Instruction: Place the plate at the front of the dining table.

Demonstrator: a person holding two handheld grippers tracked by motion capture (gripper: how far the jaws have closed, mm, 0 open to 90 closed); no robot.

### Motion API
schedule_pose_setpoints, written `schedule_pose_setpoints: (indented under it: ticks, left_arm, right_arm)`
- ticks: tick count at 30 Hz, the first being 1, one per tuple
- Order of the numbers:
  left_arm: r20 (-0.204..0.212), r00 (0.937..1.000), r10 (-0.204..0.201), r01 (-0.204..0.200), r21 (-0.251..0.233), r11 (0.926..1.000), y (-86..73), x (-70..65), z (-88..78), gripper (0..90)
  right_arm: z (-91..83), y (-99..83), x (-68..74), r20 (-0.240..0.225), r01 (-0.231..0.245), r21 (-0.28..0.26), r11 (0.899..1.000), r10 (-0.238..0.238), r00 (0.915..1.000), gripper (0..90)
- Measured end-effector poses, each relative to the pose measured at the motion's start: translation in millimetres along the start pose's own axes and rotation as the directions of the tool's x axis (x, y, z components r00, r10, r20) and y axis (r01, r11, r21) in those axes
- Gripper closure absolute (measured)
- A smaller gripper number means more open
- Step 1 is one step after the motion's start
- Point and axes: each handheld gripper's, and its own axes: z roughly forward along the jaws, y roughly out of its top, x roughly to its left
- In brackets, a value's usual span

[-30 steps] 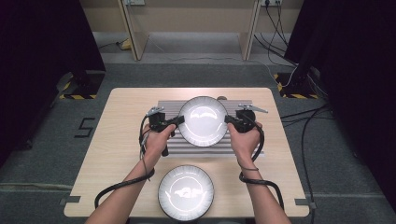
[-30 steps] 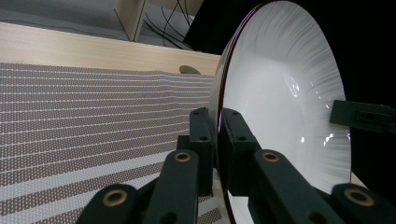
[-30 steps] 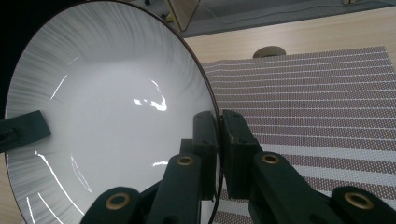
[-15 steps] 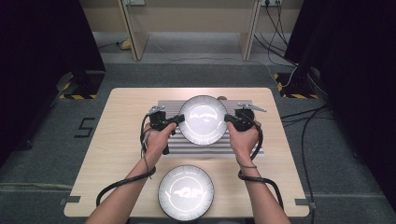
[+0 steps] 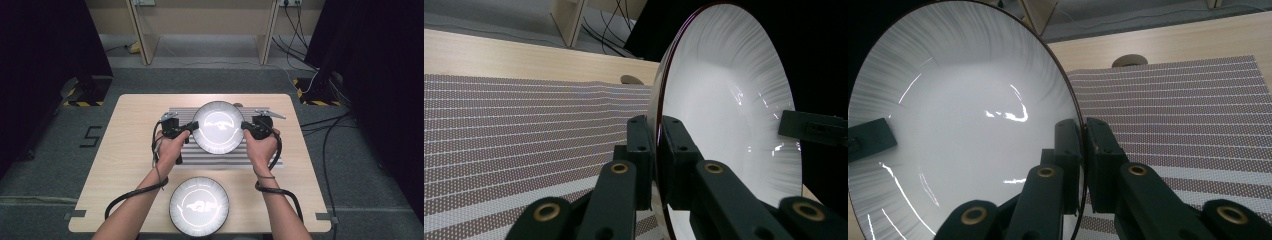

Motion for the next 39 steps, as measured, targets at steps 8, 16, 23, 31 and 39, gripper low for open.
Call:
schedule_pose_setpoints:
  ticks: [8, 16, 23, 31, 39]
  left_arm:
    - [-0.001, 1.0000, -0.007, 0.007, 0.002, 1.0000, 1.5, 1.6, 3.7, 83.6]
    - [-0.002, 1.0000, -0.010, 0.010, 0.001, 1.0000, 1.6, 2.2, 6.7, 83.5]
    - [-0.005, 0.9999, -0.013, 0.013, 0.004, 0.9999, 1.9, 2.7, 9.3, 83.5]
    - [-0.012, 0.9997, -0.021, 0.021, 0.007, 0.9997, 1.4, 4.4, 12.4, 83.5]
    - [-0.015, 0.9995, -0.028, 0.028, 0.010, 0.9996, 0.7, 6.9, 15.9, 83.3]
  right_arm:
    - [2.1, 1.2, -1.2, 0.005, 0.005, 0.001, 1.000, -0.005, 1.0000, 85.2]
    - [4.4, 3.1, -2.2, 0.011, 0.002, 0.001, 1.000, -0.002, 0.9999, 85.1]
    - [7.0, 3.4, -3.3, 0.017, 0.000, 0.001, 1.000, 0.000, 0.9999, 85.1]
    - [10.1, 3.5, -4.6, 0.019, -0.004, 0.002, 1.000, 0.004, 0.9998, 85.1]
    - [13.8, 3.4, -5.5, 0.022, -0.007, 0.005, 1.000, 0.007, 0.9997, 85.2]
